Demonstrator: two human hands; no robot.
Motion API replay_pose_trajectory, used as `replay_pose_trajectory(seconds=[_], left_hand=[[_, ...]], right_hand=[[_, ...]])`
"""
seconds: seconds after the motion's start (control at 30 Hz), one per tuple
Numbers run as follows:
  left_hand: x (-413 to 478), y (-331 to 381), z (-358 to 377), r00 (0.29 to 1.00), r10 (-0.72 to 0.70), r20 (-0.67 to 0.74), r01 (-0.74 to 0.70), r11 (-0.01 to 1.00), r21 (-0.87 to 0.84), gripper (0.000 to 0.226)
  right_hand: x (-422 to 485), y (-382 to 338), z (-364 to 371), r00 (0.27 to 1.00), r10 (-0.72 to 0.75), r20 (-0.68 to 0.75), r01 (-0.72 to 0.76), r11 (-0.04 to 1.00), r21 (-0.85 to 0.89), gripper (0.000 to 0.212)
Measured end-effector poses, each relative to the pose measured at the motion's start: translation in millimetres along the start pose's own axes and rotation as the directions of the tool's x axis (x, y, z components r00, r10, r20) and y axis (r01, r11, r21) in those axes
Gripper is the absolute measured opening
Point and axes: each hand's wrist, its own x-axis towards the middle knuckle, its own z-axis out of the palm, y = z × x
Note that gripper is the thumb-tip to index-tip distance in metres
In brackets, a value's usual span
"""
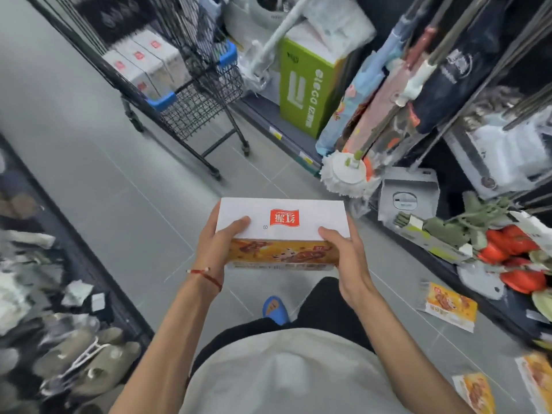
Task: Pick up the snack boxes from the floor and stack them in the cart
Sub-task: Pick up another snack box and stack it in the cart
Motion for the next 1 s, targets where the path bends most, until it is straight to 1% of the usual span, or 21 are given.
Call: replay_pose_trajectory(seconds=[0.07, 0.2, 0.33, 0.43, 0.5, 0.57, 0.67, 0.77, 0.9, 1.0], left_hand=[[14, 16, -27, 1.0, 0.014, -0.025, -0.015, 0.999, -0.03, 0.029], [45, 42, -69, 0.994, 0.026, -0.102, -0.034, 0.996, -0.079, 0.028], [81, 69, -106, 0.981, 0.013, -0.193, -0.037, 0.992, -0.118, 0.034], [118, 96, -137, 0.968, -0.005, -0.253, -0.029, 0.991, -0.13, 0.043], [140, 114, -157, 0.957, -0.018, -0.29, -0.023, 0.99, -0.137, 0.038], [160, 130, -178, 0.939, -0.049, -0.34, -0.014, 0.984, -0.18, 0.035], [185, 153, -205, 0.914, -0.065, -0.4, -0.03, 0.974, -0.227, 0.035], [209, 170, -237, 0.891, -0.08, -0.447, -0.044, 0.964, -0.262, 0.031], [245, 193, -281, 0.867, -0.125, -0.483, -0.056, 0.938, -0.343, 0.035], [278, 211, -315, 0.885, -0.104, -0.454, -0.069, 0.934, -0.349, 0.027]], right_hand=[[14, -11, 35, 1.0, -0.006, 0.027, 0.007, 1.0, -0.022, 0.068], [47, -31, 94, 0.994, -0.017, 0.111, 0.026, 0.997, -0.079, 0.04], [82, -48, 154, 0.983, 0.017, 0.183, 0.003, 0.994, -0.108, 0.036], [119, -64, 207, 0.97, 0.024, 0.241, 0.009, 0.991, -0.135, 0.043], [142, -73, 240, 0.964, 0.042, 0.262, -0.005, 0.99, -0.139, 0.05], [161, -81, 275, 0.953, 0.078, 0.294, -0.031, 0.987, -0.159, 0.056], [189, -98, 323, 0.932, 0.093, 0.351, -0.016, 0.976, -0.216, 0.057], [214, -115, 374, 0.912, 0.091, 0.399, 0.012, 0.969, -0.249, 0.058], [243, -128, 440, 0.899, 0.094, 0.427, 0.024, 0.965, -0.263, 0.06], [261, -135, 488, 0.903, 0.094, 0.419, 0.022, 0.964, -0.264, 0.064]])
